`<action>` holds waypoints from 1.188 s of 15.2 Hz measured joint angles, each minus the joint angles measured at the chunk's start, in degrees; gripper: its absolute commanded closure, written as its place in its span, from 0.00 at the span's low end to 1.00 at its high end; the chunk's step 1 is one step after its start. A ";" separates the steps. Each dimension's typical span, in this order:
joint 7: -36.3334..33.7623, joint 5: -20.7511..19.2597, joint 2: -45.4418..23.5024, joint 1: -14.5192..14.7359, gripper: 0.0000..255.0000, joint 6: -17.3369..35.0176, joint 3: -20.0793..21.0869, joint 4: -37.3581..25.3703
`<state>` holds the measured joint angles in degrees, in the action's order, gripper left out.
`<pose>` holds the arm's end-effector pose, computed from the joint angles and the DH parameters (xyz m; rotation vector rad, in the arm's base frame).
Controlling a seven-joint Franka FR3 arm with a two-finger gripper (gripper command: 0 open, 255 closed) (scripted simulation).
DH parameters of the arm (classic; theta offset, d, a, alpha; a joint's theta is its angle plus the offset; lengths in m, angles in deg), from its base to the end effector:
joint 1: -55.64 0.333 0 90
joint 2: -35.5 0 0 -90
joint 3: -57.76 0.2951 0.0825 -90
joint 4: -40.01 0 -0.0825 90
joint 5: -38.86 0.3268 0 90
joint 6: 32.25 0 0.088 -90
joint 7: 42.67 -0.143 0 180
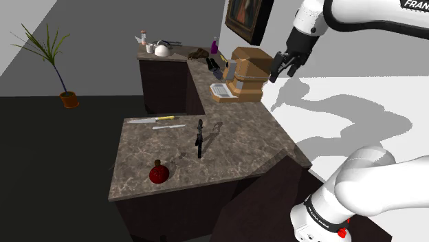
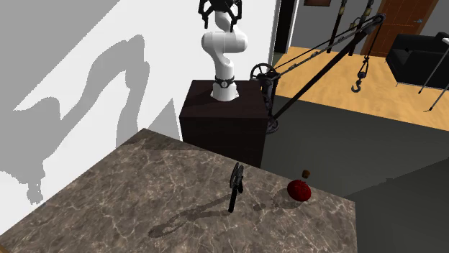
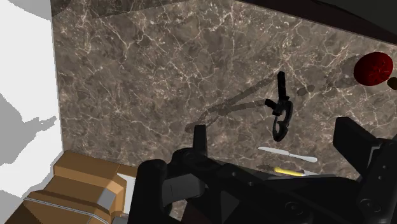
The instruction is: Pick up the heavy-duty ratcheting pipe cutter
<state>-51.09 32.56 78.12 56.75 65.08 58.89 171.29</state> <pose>0.2944 -0.0012 0.5690 3.0184 -0.1606 0.2449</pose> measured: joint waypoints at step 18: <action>8.16 1.21 -16.94 3.45 0.00 39.33 -5.55 17.52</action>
<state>-42.93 33.77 61.18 60.19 104.41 53.35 188.80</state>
